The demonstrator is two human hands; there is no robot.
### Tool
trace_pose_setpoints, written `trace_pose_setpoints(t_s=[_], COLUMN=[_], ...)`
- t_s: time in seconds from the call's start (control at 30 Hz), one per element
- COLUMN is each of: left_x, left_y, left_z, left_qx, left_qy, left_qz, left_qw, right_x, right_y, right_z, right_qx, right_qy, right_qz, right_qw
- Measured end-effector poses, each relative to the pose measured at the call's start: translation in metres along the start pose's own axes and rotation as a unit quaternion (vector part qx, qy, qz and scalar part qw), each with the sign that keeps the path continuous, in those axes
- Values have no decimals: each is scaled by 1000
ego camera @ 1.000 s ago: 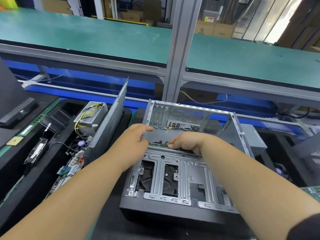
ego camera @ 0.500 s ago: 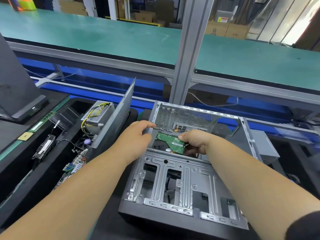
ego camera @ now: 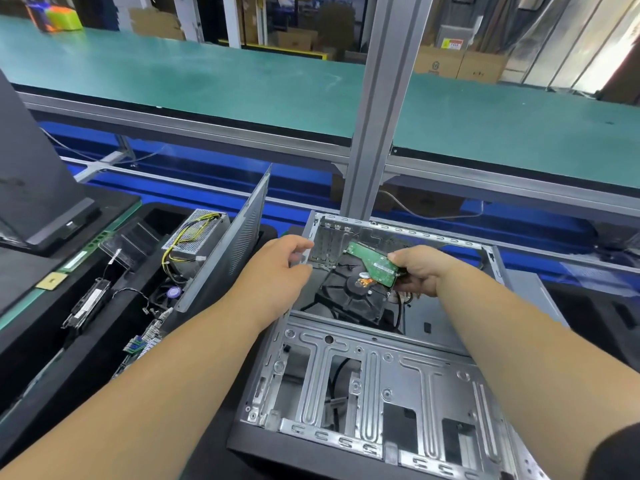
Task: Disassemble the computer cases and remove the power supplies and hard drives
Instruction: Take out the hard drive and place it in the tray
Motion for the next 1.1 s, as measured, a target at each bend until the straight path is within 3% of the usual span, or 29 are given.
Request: trace_pose_setpoints(t_s=[0.13, 0.27, 0.33, 0.47, 0.63, 0.73, 0.87, 0.93, 1.1], left_x=[11, 24, 27, 12, -2, -16, -26, -31, -48], left_y=[-7, -27, -45, -89, -116, -130, -146, -151, -174], left_z=[16, 30, 34, 43, 42, 47, 61, 70, 88], left_qx=[-33, -60, -118, -285, -257, -231, -235, -236, -232], left_qy=[-1, 55, 109, 231, 240, 252, 238, 227, 207], left_qz=[8, -17, -46, -153, -124, -132, -139, -142, -166], left_qw=[999, 997, 986, 918, 928, 931, 932, 934, 936], right_x=[-8, -33, -46, -68, -97, -116, -155, -165, -186], right_y=[21, 35, 40, 53, 70, 77, 65, 59, 73], right_z=[-12, -22, -22, -13, 3, 6, 7, 11, 26], right_qx=[46, 67, 50, 15, -86, -258, -331, -386, -414], right_qy=[19, 45, 56, 63, 83, 177, 337, 351, 332], right_qz=[4, 5, 7, 28, 108, 191, 274, 302, 336], right_qw=[999, 997, 997, 997, 987, 930, 838, 798, 778])
Point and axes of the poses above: each hand's wrist, its own x-axis towards the middle knuckle, its own y-axis out of the back of the hand, z = x × y, the point moved 8 cm from there along x, towards the middle knuckle, and after that the axes turned 6 degrees about -y, right-handed, at the moved point
